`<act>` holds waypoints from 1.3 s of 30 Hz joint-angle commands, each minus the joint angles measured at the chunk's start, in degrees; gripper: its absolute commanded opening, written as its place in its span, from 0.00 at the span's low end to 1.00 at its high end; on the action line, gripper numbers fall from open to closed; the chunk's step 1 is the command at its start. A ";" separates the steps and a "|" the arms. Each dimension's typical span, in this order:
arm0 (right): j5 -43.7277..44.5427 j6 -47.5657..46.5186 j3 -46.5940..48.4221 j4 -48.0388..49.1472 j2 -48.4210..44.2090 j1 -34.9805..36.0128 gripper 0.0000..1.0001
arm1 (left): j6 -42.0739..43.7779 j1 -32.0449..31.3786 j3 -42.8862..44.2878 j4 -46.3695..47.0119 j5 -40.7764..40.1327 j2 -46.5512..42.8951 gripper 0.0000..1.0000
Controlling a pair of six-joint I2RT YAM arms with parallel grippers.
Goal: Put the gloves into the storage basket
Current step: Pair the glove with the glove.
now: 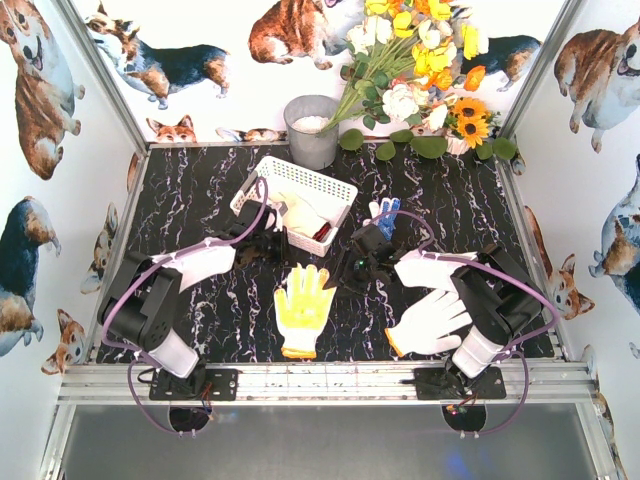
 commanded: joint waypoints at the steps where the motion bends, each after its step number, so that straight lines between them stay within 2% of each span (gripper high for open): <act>1: 3.07 -1.94 1.26 -2.64 1.31 -0.32 0.45 | 1.55 0.46 -1.23 -0.67 -1.93 -1.70 0.00; 24: 2.99 -2.50 1.59 -4.84 -1.41 -0.24 0.48 | 0.37 2.01 -3.17 -0.20 -4.32 0.49 0.00; 26: 3.68 -2.86 1.12 -6.56 -3.55 -0.15 0.50 | 0.37 1.99 -2.95 -0.25 -4.17 0.31 0.07; 30: 4.76 -3.85 -0.36 -10.58 -8.71 0.07 0.54 | 0.46 2.00 -2.91 -0.30 -4.43 -1.14 0.29; 32: 4.37 -3.95 -1.00 -12.38 -10.64 0.51 0.55 | 0.46 1.95 -3.19 -0.44 -4.35 -2.44 0.37; 39: 4.64 -1.56 -0.15 -19.42 -15.64 8.99 0.53 | -0.44 1.92 -6.79 -5.74 -3.97 -11.31 0.52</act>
